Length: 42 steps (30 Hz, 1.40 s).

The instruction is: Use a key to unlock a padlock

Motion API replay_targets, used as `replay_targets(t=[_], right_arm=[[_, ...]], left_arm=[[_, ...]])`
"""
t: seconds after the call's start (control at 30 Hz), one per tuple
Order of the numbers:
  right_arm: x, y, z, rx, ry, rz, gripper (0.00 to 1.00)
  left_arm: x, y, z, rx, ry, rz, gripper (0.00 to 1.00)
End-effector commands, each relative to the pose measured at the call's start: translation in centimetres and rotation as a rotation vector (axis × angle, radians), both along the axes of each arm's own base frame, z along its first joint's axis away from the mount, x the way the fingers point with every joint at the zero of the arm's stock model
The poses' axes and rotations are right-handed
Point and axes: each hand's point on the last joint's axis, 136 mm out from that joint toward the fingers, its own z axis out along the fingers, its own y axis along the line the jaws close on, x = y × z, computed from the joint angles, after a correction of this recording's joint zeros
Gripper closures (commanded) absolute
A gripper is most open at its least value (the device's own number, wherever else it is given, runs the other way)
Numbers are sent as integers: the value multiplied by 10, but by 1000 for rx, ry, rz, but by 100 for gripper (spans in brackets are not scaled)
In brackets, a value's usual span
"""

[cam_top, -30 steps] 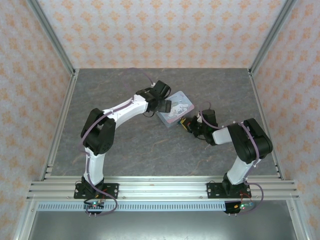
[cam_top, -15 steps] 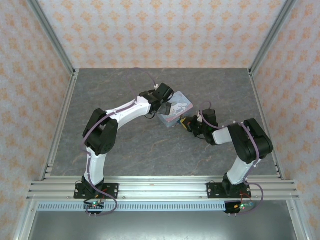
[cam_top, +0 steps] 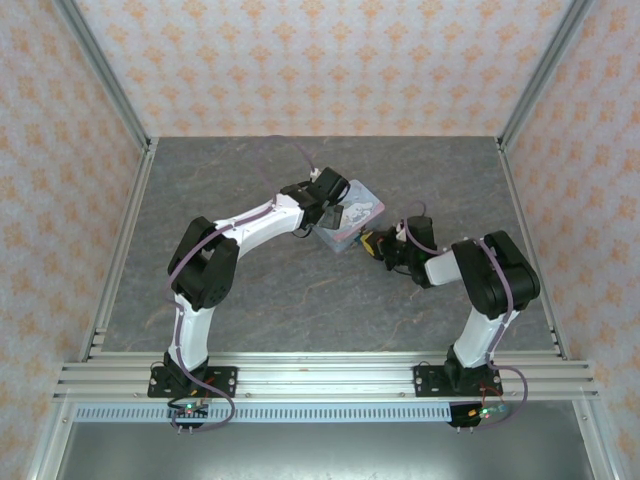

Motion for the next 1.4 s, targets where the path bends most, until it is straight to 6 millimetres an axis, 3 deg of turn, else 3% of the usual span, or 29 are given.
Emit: replay_targets(t=[0.0,0.27,0.6,0.8,1.03,1.1,1.2,1.3,1.37], right_arm=[[-3,-12,-14,-106,79,-7,100],[-9,-27,-7,-391,103,158,100],[-4,-22,-6,-352,95,171,100],[-30,-37,-11,-343,134,121,100],[-66,-53,-25,-330,186,74,100],[-75,-56,-24,-332,190,62,91],[-84,-61,-18,-338,184,48,62],[-90,-64,-3,-341,157,38,50],[-91,-67,12,-349,127,23,36]], left_arm=[[-42,39,-75,225,239,-24,17],[-45,38,-80,222,258,-33,19],[-47,35,-80,198,269,-33,20],[-45,27,-68,145,253,-34,17],[-41,18,-31,73,201,-42,12],[-41,16,-17,50,178,-41,10],[-41,16,8,12,140,-36,7],[-44,17,37,-32,95,-28,5],[-46,22,57,-55,59,-19,3]])
